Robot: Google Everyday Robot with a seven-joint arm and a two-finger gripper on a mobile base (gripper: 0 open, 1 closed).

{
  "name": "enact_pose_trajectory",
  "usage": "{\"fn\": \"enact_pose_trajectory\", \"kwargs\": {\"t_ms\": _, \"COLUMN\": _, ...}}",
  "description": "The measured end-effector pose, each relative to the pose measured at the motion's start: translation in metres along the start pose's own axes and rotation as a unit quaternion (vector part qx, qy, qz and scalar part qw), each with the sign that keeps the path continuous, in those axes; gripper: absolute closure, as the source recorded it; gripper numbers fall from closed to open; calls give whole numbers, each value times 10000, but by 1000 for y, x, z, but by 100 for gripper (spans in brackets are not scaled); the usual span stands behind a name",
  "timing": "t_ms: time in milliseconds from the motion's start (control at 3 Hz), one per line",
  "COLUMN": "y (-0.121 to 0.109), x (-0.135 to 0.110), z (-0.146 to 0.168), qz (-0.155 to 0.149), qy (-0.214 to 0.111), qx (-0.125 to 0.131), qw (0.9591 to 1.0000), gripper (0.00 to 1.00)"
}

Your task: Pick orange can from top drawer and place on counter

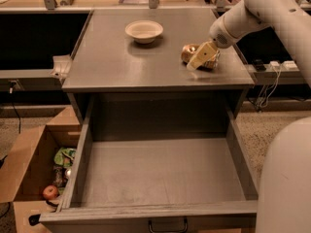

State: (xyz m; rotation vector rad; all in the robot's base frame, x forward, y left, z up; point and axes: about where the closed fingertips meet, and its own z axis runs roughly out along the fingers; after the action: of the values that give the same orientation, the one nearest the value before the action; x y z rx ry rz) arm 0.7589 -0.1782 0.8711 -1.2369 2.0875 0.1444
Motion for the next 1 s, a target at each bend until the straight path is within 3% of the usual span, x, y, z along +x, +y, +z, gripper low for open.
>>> {"fn": "enact_pose_trajectory", "kwargs": {"t_ms": 333, "y": 0, "x": 0, "z": 1, "qz": 0, "qy": -3, "qx": -5, "qw": 10000, "gripper": 0}}
{"fn": "enact_pose_trajectory", "kwargs": {"t_ms": 667, "y": -9, "x": -10, "z": -17, "qz": -6, "qy": -235, "qx": 87, "qw": 9997, "gripper": 0}}
{"fn": "enact_pose_trajectory", "kwargs": {"t_ms": 1000, "y": -24, "x": -31, "z": -61, "qz": -134, "qy": -599, "qx": 419, "qw": 9972, "gripper": 0}}
